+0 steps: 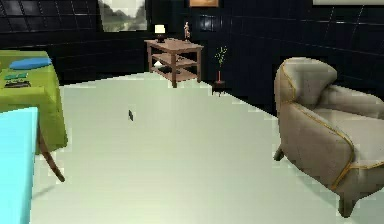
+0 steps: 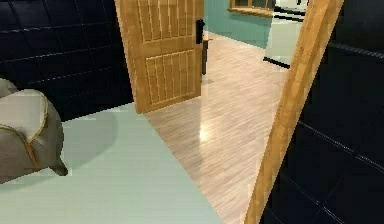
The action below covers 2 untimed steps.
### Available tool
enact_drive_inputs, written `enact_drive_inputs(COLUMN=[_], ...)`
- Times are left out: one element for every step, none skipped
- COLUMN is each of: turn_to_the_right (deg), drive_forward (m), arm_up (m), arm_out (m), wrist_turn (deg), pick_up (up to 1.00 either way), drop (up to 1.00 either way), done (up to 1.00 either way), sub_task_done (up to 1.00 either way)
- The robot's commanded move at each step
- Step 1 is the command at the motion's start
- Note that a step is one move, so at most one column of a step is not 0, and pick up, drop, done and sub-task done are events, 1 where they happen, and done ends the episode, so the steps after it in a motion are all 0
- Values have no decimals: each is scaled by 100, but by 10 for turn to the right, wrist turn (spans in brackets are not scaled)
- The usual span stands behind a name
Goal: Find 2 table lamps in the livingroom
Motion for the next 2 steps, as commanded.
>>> enact_drive_inputs(turn_to_the_right=[-60, 0], drive_forward=[0, 100], arm_up=[0, 0], arm_out=[0, 0], wrist_turn=[0, 0], pick_up=[0, 0], drop=[0, 0], done=[0, 0], sub_task_done=[0, 0])
